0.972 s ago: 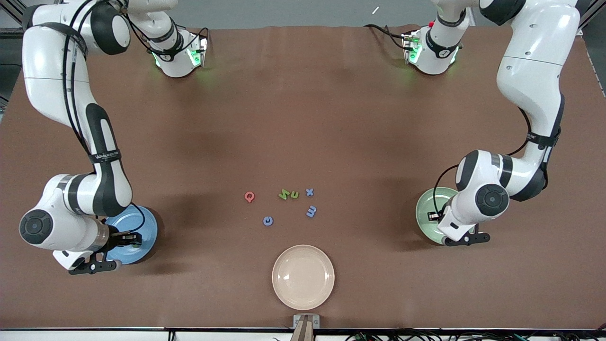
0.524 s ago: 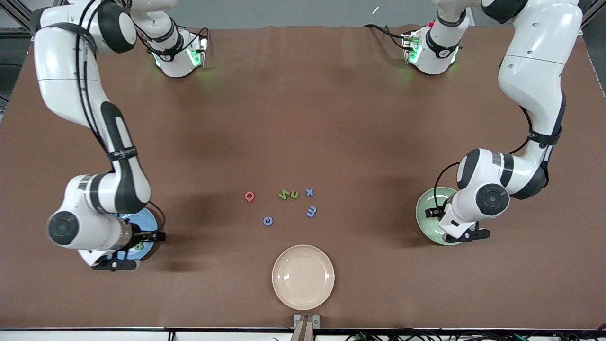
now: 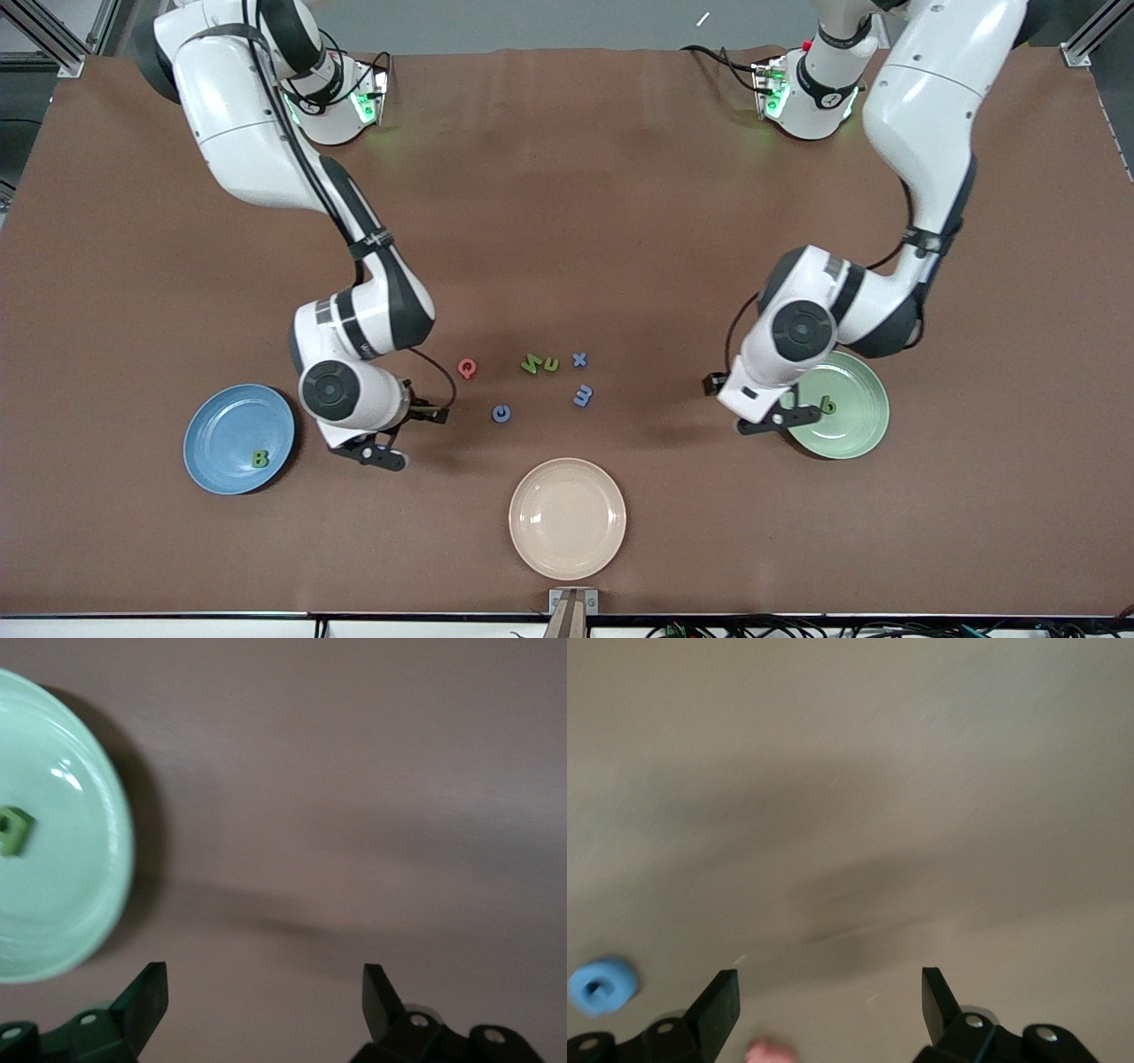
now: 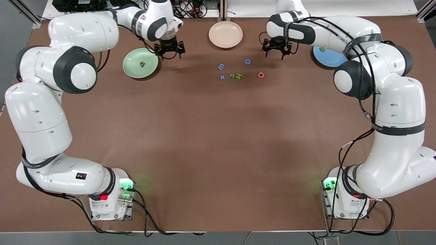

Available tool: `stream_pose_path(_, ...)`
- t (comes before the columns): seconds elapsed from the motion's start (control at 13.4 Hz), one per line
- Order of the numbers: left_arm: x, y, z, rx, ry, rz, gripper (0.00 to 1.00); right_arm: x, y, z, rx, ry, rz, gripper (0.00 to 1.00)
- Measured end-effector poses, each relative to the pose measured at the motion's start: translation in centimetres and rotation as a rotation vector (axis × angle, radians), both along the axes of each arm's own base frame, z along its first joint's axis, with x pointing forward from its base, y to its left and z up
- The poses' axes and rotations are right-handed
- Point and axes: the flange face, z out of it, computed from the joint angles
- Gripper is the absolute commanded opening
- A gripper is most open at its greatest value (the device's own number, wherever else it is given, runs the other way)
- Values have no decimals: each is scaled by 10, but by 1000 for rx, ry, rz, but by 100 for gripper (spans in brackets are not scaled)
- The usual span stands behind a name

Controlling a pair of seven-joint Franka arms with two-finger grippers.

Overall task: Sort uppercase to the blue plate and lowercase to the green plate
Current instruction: 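Move the right gripper to the pink Q while the left gripper reaches m, then grasp the pink Q with the right gripper while the left gripper grasps m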

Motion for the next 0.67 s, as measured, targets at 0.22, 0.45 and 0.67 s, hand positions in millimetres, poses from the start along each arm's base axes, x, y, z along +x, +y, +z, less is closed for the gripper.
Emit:
stream_pose_path(0.22,-13,-65,-9,-27,-28,92,82,-14,10,-17,57,14,-33,91)
stream_pose_path(0.45,-20,-119,-30,-124,-95,245,75,-42,16,-43,79,-2,-31,91)
stream_pose_path(0.67,-20,-164,-45,-228,-140,436,71,-62,25,-45,108,25,-43,88)
